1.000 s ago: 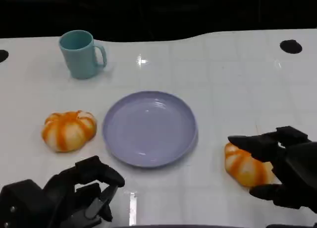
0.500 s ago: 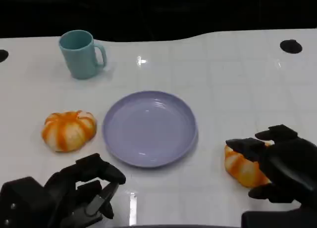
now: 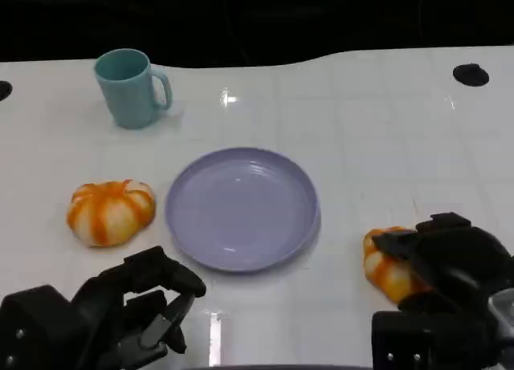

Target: Grasp the bread from the table and place it into the plate.

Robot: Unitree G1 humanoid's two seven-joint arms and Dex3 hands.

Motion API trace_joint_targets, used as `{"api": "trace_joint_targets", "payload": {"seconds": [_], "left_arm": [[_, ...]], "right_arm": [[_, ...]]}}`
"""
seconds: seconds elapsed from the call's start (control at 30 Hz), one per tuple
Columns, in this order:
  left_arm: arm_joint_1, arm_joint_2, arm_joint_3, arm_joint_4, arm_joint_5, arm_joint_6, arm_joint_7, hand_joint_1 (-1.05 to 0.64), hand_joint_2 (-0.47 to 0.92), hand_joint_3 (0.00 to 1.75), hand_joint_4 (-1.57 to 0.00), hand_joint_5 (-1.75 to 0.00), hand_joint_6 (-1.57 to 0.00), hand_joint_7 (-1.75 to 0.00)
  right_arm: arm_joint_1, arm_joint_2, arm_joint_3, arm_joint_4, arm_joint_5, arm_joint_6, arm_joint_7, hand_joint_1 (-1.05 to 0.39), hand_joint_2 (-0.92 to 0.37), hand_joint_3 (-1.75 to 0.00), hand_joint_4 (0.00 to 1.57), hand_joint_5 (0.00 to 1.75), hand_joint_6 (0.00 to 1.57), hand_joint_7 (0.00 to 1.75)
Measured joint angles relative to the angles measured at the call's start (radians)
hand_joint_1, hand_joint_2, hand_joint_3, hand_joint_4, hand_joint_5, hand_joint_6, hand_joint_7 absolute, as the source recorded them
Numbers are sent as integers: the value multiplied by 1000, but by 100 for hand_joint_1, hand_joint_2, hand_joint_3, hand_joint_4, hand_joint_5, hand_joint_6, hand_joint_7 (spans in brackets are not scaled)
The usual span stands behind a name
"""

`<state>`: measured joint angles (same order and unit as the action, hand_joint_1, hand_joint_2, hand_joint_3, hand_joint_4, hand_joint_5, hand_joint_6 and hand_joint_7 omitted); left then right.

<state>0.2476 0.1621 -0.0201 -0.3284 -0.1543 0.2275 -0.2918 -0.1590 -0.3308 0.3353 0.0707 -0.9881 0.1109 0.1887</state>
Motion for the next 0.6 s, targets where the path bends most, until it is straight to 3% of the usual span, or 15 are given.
{"api": "trace_joint_targets", "payload": {"seconds": [0.13, 0.2, 0.23, 0.27, 0.3, 0.33, 0.4, 0.47, 0.6], "left_arm": [[2, 0, 0, -8, -5, 11, 0, -39, 89, 54, -68, -175, -64, -131], [4, 0, -1, -14, -5, 16, 0, -39, 89, 54, -67, -175, -64, -131], [5, 0, -1, -17, -5, 17, 0, -39, 89, 54, -67, -175, -64, -131], [6, 0, -1, -19, -5, 17, 0, -39, 89, 54, -67, -175, -64, -131], [7, 0, -1, -20, -5, 17, 0, -39, 89, 54, -67, -175, -64, -131], [8, -1, -1, -21, -5, 17, 1, -39, 89, 54, -67, -175, -64, -131], [9, -1, -1, -21, -5, 17, 1, -39, 90, 54, -67, -175, -64, -131], [9, -1, -2, -22, -5, 17, 2, -39, 90, 54, -68, -175, -64, -131], [9, -1, -2, -22, -5, 17, 2, -40, 89, 54, -68, -175, -64, -132]], "right_arm": [[-48, 19, 17, 76, 23, 14, -18, -52, -92, -11, 28, 32, 48, 3], [-73, 33, 17, 126, 57, 6, -57, -39, -91, -5, 63, 36, 75, 11], [-79, 44, 9, 156, 83, -14, -110, -27, -91, -6, 84, 58, 95, 17], [-82, 56, -1, 190, 113, -45, -174, -19, -89, -12, 85, 97, 108, 23], [-83, 69, -13, 225, 147, -89, -244, -13, -77, -41, 87, 134, 112, 42], [-84, 78, -23, 259, 178, -140, -308, -6, -55, -89, 97, 158, 101, 100], [-95, 87, -29, 324, 228, -251, -419, -6, -39, -121, 102, 170, 87, 148], [-112, 88, -29, 365, 249, -322, -480, -7, -32, -132, 99, 174, 77, 169], [-145, 89, -28, 398, 268, -378, -530, -6, -29, -136, 96, 175, 72, 174]]}}
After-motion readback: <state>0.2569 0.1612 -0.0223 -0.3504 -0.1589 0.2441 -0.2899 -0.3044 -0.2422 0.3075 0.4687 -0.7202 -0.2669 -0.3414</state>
